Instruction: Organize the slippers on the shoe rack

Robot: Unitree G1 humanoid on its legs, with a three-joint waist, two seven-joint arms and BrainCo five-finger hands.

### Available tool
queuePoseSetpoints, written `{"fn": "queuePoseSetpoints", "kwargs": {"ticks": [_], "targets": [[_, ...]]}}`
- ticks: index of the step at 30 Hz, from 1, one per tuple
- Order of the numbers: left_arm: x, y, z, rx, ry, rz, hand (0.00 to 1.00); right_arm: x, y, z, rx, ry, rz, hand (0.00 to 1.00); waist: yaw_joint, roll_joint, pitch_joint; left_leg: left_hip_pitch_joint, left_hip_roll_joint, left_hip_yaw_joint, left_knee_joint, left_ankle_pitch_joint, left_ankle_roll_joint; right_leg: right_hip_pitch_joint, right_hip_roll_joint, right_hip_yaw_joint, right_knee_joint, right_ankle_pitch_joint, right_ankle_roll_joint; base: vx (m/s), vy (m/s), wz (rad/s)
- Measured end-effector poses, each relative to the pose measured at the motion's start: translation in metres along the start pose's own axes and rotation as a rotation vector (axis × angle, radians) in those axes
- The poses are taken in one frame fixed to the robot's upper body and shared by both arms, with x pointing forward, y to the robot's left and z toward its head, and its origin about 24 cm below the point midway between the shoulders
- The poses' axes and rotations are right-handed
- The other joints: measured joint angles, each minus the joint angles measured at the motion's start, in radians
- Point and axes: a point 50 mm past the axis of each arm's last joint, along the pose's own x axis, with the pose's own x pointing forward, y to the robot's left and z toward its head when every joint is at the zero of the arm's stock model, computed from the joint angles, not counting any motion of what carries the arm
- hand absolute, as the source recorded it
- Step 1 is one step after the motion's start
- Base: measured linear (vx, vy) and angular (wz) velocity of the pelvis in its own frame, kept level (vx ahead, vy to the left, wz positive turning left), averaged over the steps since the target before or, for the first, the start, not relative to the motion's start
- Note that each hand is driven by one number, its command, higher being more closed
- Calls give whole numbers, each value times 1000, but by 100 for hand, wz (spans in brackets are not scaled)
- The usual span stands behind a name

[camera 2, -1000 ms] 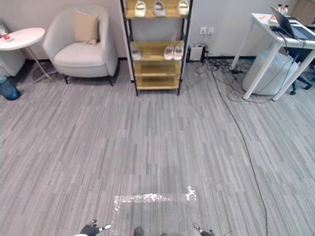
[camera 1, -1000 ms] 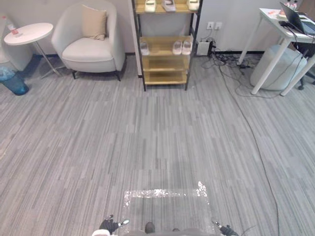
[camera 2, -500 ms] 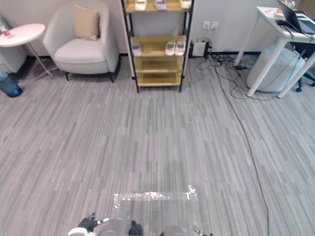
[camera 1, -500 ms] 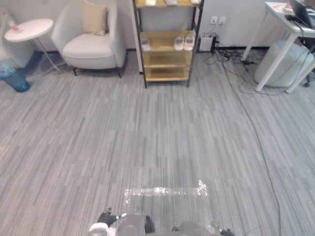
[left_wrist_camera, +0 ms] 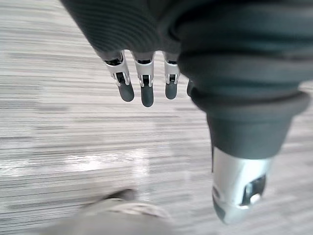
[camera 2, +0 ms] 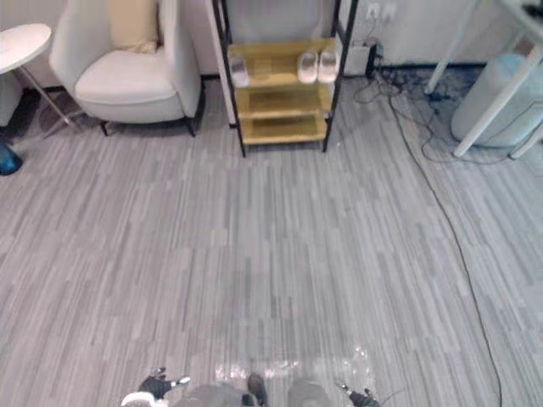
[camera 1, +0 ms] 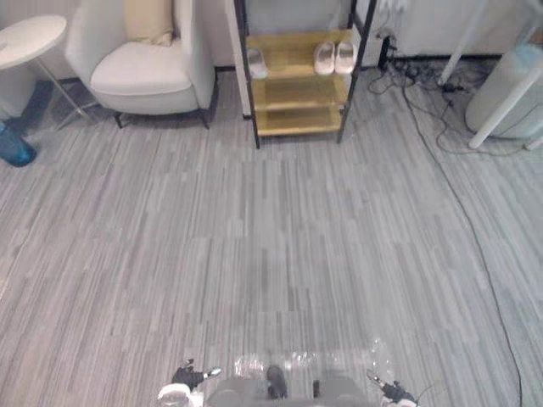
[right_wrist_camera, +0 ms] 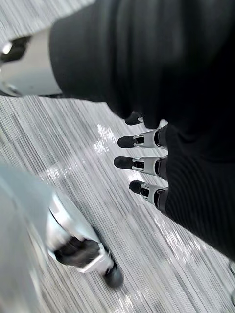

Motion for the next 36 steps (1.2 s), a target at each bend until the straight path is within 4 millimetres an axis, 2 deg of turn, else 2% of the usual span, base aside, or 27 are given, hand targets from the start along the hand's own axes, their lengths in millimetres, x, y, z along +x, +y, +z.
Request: {"fn": "queuePoseSetpoints", "kwargs": {"ticks": [3, 4, 5, 6, 7, 8, 10, 11, 12, 13, 15, 16, 19, 20, 21, 22, 23, 24, 25, 27, 28, 29, 31, 32, 33, 35, 36], "targets": [[3, -12, 19, -16, -51, -28, 0, 1, 5, 10, -4, -34, 15, 0, -26, 13, 9, 74, 22, -20, -23, -21, -35, -91, 19, -56, -328, 26, -45, 390, -48, 28], [3, -18, 24, -23, -67, -42, 0, 1, 7, 13, -6, -43, 22, 0, -28, 17, 13, 87, 36, -34, -25, -29, -50, -107, 43, -54, -536, 115, -47, 369, -101, 33], [2, -23, 29, -14, -87, -58, 0, 1, 8, 13, -10, -45, 24, 0, -34, 11, 12, 98, 39, -48, -27, -42, -72, -103, 55, -48, -732, 266, -58, 380, -118, 41], [2, -25, 29, -11, -88, -63, 0, 1, 6, 12, -10, -41, 19, 0, -38, 9, 11, 111, 41, -60, -28, -49, -84, -97, 58, -46, -761, 333, -63, 352, -125, 42], [2, -29, 30, -9, -91, -74, 0, 1, 3, 11, -11, -38, 11, 0, -42, 17, 12, 133, 56, -83, -30, -60, -102, -85, 78, -34, -764, 412, -120, 471, -190, 0], [1, -32, 28, -18, -84, -81, 0, 2, 4, 17, -10, -50, 11, 0, -28, 33, 11, 142, 78, -86, -25, -56, -118, -89, 96, -36, -727, 381, -141, 558, -256, -20], [1, -33, 22, -53, -58, -76, 0, 3, 7, 22, -2, -63, 18, 0, -23, 32, 10, 135, 86, -90, 49, -33, -157, -102, 104, -33, -632, 301, -165, 477, -248, -22], [0, -35, 21, -61, -56, -79, 0, 3, 6, 22, 4, -64, 15, 0, -24, 32, 10, 99, 96, -91, 167, -28, -165, -82, 106, -35, -613, 262, -172, 424, -210, 5], [0, -37, 21, -104, -53, -77, 0, 3, 6, 22, 3, -66, 15, 0, -33, 35, 11, 5, 128, -92, 422, 4, -210, -29, 107, -39, -625, 227, -173, 411, -189, 7], [-1, -38, 20, -127, -50, -74, 0, 2, 6, 20, -1, -63, 16, 0, -31, 35, 12, -59, 156, -90, 575, 56, -227, 2, 110, -39, -634, 210, -183, 382, -149, 8], [-1, -38, 28, -157, -85, -71, 0, 1, 7, 14, -42, -53, 29, 0, -12, 34, 16, -197, 261, -44, 890, 39, -183, 99, 145, -31, -649, 148, -220, 435, -150, -18], [-1, -36, 34, -158, -110, -66, 0, 1, 8, 14, -51, -55, 31, 0, -1, 16, 21, -286, 293, -4, 911, -13, -164, 174, 148, -10, -662, 112, -227, 409, -113, -44], [-1, -36, 40, -158, -141, -67, 0, 1, 8, 17, -38, -63, 28, 0, 22, 11, 20, -354, 282, 70, 706, -38, -148, 239, 135, 35, -681, 75, -221, 303, 10, -47], [-2, -38, 39, -145, -142, -74, 0, 2, 4, 19, -3, -66, 10, 0, 23, 19, 13, -368, 222, 72, 370, -3, -171, 275, 122, 60, -710, 52, -203, 344, 69, -44], [-2, -39, 39, -144, -141, -76, 0, 2, 3, 21, -3, -69, 9, 0, 23, 24, 12, -371, 217, 72, 321, 9, -177, 283, 123, 65, -717, 49, -203, 362, 93, -36], [-2, -42, 38, -137, -139, -84, 0, 2, -1, 19, 1, -64, -4, 0, 26, 44, 7, -381, 202, 63, 155, 60, -197, 311, 132, 79, -753, 44, -197, 409, 176, -43], [-2, -43, 39, -124, -141, -91, 0, 2, -5, 16, 4, -48, -18, 0, 40, 59, -9, -411, 188, 15, 114, 144, -204, 326, 140, 103, -782, 31, -181, 534, 234, -65], [-2, -41, 37, -120, -135, -85, 0, 2, -5, 16, 1, -46, -17, 0, 45, 53, -14, -411, 166, -5, 125, 181, -162, 335, 132, 123, -782, 9, -164, 700, 307, -63], [-2, -37, 29, -112, -109, -75, 0, 1, -4, 12, 2, -35, -14, 0, 41, 26, -31, -405, 123, -23, 125, 202, -80, 342, 100, 135, -762, -25, -132, 514, 191, -36], [0, -29, 24, -89, -80, -59, 0, -1, -5, 0, -1, -4, -14, 0, 29, -29, -66, -372, 53, -20, 119, 201, -48, 289, 40, 153, -566, -73, -11, 631, 141, -4], [1, -28, 23, -73, -76, -58, 0, -1, -5, -2, -6, 0, -10, 0, 26, -38, -62, -339, 41, -18, 119, 183, -34, 249, 29, 157, -426, -41, 95, 721, 137, 19], [1, -27, 22, -53, -70, -61, 0, -1, -3, -4, -5, 8, -5, 0, 17, -40, -60, -289, 34, -36, 115, 162, -24, 203, 24, 153, -273, 4, 162, 587, 122, 34], [1, -27, 18, -14, -49, -68, 0, -1, -2, -3, -8, 7, -2, 0, 15, -33, -52, -165, 34, -63, 66, 131, -12, 147, 6, 88, -89, -8, 72, 571, 79, 14], [1, -27, 17, -1, -43, -69, 0, 0, 0, 4, -20, -12, 6, 0, 17, -23, -46, -87, 42, -69, 16, 130, -11, 123, -3, 52, -78, -24, 10, 638, 29, -22], [1, -28, 18, 1, -44, -73, 0, 1, 3, 11, -38, -32, 17, 0, 16, -9, -38, -28, 57, -69, -16, 129, -9, 95, -1, 22, -118, -37, -22, 497, -15, -17], [1, -29, 21, 0, -50, -74, 0, 2, 9, 21, -36, -68, 32, 0, 15, 11, -29, 24, 87, -64, -26, 129, -9, 25, 14, -13, -289, -38, -45, 463, -78, -4], [2, -29, 22, 1, -56, -74, 0, 3, 10, 25, -35, -78, 36, 0, 10, 20, -25, 44, 108, -66, -26, 123, -19, -19, 35, -10, -444, 6, -47, 553, -151, 11]]}}
